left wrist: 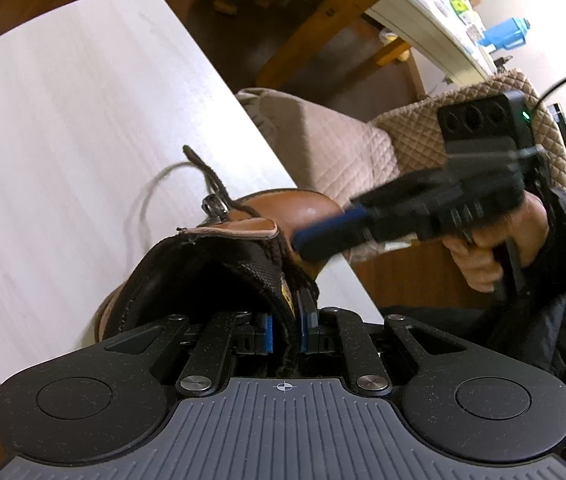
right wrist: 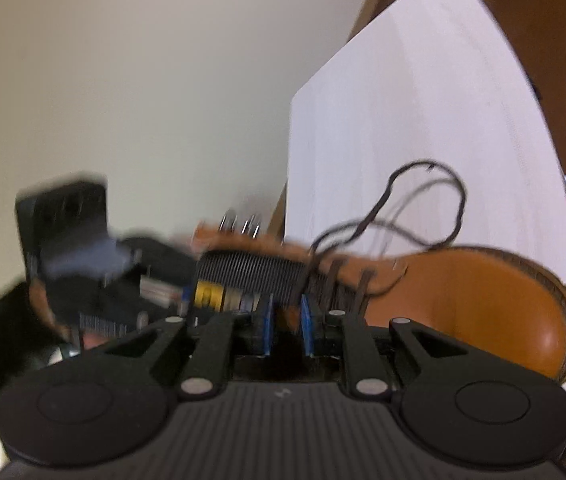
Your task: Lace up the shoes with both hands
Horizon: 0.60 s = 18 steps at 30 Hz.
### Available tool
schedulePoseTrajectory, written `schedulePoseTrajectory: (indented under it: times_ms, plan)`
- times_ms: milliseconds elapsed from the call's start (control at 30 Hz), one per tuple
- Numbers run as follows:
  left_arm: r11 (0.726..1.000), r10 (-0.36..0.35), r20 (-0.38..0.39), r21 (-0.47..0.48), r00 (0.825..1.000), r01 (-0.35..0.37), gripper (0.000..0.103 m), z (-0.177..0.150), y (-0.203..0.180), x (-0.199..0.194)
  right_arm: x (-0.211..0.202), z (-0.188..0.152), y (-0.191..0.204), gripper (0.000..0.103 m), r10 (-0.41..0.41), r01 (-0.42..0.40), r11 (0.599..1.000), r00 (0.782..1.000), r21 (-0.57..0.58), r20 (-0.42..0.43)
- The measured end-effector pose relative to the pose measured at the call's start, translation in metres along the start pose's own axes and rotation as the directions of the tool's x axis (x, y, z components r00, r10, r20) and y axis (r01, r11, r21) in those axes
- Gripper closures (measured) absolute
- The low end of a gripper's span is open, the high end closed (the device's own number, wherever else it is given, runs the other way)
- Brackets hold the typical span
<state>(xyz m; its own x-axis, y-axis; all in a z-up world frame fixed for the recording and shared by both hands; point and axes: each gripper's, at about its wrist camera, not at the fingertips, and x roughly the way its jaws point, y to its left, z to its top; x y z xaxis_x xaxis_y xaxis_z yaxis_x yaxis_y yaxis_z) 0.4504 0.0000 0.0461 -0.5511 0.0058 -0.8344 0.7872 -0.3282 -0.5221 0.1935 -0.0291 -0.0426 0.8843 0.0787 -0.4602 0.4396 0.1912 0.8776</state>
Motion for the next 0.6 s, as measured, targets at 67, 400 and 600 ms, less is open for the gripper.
schedulePoseTrajectory:
  times_ms: [67, 400, 600]
  plan:
    - [1.000, 0.001, 0.001, -0.002, 1.000, -0.001, 0.091, -0.001, 0.000, 0.000, 0.003, 0.005, -0.004, 0.085, 0.001, -0.001, 1.000, 1.000, 0.023, 0.003]
    - [1.000, 0.000, 0.008, -0.006, 1.000, 0.000, 0.091, -0.002, 0.001, 0.000, 0.014, 0.008, -0.009, 0.100, -0.010, 0.010, 0.998, 1.000, 0.058, -0.005]
    - [1.000, 0.007, 0.002, -0.002, 1.000, -0.007, 0.091, -0.003, 0.002, 0.002, 0.020, 0.003, 0.002, 0.100, 0.012, -0.013, 1.000, 0.998, -0.006, -0.066]
